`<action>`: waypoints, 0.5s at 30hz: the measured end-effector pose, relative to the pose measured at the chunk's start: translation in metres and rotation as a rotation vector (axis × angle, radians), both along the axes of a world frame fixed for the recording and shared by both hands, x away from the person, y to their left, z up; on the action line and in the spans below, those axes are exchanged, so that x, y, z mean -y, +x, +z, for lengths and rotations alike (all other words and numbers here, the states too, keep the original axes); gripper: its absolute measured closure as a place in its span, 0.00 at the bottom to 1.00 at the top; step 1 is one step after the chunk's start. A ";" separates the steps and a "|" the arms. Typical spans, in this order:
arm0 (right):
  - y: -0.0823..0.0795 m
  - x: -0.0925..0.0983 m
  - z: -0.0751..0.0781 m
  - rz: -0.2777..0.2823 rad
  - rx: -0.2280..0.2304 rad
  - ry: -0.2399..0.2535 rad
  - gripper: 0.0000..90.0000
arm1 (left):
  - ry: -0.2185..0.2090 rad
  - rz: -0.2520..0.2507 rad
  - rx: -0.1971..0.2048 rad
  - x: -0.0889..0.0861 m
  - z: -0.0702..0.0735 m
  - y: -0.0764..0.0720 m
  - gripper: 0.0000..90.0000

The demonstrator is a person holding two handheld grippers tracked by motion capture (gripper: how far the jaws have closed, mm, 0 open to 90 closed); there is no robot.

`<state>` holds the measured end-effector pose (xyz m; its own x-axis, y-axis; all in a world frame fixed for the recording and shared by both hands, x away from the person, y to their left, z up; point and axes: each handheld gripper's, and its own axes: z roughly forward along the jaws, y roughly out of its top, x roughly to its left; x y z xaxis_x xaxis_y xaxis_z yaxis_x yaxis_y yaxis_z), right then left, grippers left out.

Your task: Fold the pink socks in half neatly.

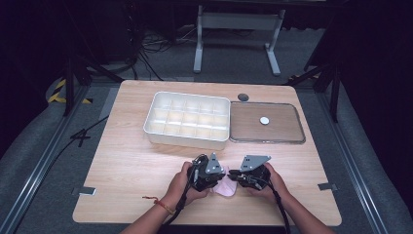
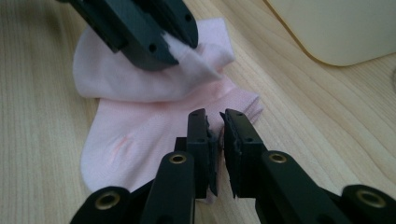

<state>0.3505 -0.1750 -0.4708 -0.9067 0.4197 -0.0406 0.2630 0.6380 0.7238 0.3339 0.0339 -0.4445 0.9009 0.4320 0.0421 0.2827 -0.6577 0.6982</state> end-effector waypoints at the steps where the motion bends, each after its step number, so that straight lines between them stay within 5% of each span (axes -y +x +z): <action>1: 0.000 0.000 0.000 0.000 0.000 0.000 0.90 | 0.003 -0.004 -0.007 0.001 -0.001 0.000 0.90; 15: 0.001 0.006 0.002 -0.011 -0.010 0.003 0.88 | -0.031 0.029 0.005 0.000 -0.001 0.003 0.93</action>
